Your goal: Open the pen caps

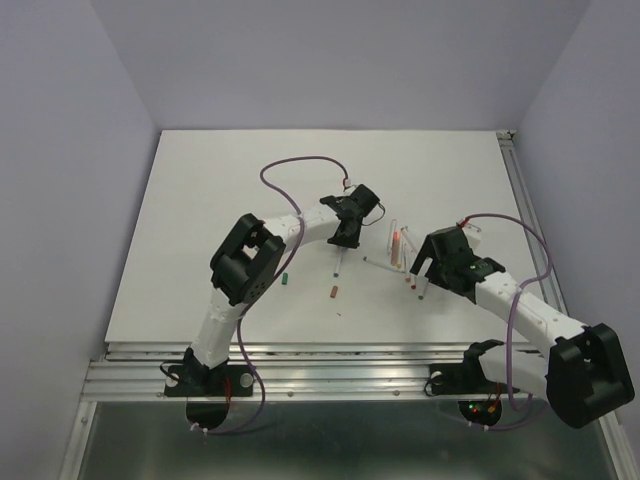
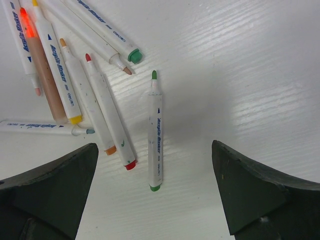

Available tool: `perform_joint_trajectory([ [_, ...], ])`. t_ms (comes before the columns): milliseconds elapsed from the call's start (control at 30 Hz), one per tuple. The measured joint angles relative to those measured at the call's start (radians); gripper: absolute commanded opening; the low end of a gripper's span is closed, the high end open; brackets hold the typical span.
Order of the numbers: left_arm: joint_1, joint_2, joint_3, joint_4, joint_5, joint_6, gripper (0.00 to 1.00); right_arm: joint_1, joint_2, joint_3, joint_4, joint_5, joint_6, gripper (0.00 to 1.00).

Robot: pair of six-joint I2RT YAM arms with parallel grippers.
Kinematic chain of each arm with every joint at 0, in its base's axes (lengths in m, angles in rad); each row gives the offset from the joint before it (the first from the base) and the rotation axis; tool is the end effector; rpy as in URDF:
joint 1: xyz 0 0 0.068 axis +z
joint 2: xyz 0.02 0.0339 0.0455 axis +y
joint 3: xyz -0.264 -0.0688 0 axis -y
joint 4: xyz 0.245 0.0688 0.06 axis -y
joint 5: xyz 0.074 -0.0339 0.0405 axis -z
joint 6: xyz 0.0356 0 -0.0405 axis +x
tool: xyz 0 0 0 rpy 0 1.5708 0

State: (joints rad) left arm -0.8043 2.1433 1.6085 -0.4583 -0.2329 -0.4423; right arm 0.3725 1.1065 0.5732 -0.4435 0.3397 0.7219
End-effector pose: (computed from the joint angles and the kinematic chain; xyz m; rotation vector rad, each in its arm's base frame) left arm 0.3276 -0.3283 0.1711 0.3695 2.5084 -0.1988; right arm 0.1938 0.0630 0.1875 0.5558 2.4045 0.0315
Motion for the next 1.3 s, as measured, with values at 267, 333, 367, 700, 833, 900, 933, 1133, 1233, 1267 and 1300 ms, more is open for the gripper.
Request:
perform_joint_trajectory([
  [267,-0.006,0.019,0.032,-0.013,0.002,-0.001,0.00,0.000,-0.013,-0.001,0.004,-0.024,-0.011,1.00],
  [333,-0.006,0.025,0.044,-0.024,-0.002,-0.013,0.00,0.000,-0.028,-0.007,0.020,-0.069,-0.031,1.00],
  [367,-0.005,0.027,0.048,-0.028,-0.002,-0.018,0.00,0.000,-0.038,-0.016,0.034,-0.090,-0.040,1.00],
  [700,0.003,-0.137,-0.147,0.058,-0.016,-0.231,0.00,0.002,-0.224,-0.128,0.279,-0.607,-0.065,1.00],
  [833,-0.011,-0.369,-0.296,0.114,-0.037,-0.385,0.00,0.029,-0.246,-0.134,0.349,-0.714,-0.032,1.00],
  [900,-0.038,-0.463,-0.332,0.148,-0.058,-0.453,0.00,0.040,-0.250,-0.134,0.368,-0.739,-0.021,1.00],
  [933,-0.056,-0.497,-0.343,0.162,-0.067,-0.481,0.00,0.048,-0.249,-0.134,0.378,-0.752,-0.013,1.00],
  [1133,-0.167,-0.584,-0.405,0.235,-0.100,-0.622,0.00,0.110,-0.240,-0.134,0.417,-0.763,0.012,1.00],
  [1233,-0.200,-0.585,-0.442,0.243,-0.100,-0.665,0.00,0.154,-0.240,-0.134,0.441,-0.756,0.025,1.00],
  [1267,-0.204,-0.585,-0.451,0.244,-0.100,-0.673,0.00,0.163,-0.240,-0.134,0.450,-0.753,0.031,1.00],
  [1300,-0.210,-0.585,-0.457,0.245,-0.101,-0.684,0.00,0.172,-0.237,-0.134,0.461,-0.750,0.038,0.97],
])
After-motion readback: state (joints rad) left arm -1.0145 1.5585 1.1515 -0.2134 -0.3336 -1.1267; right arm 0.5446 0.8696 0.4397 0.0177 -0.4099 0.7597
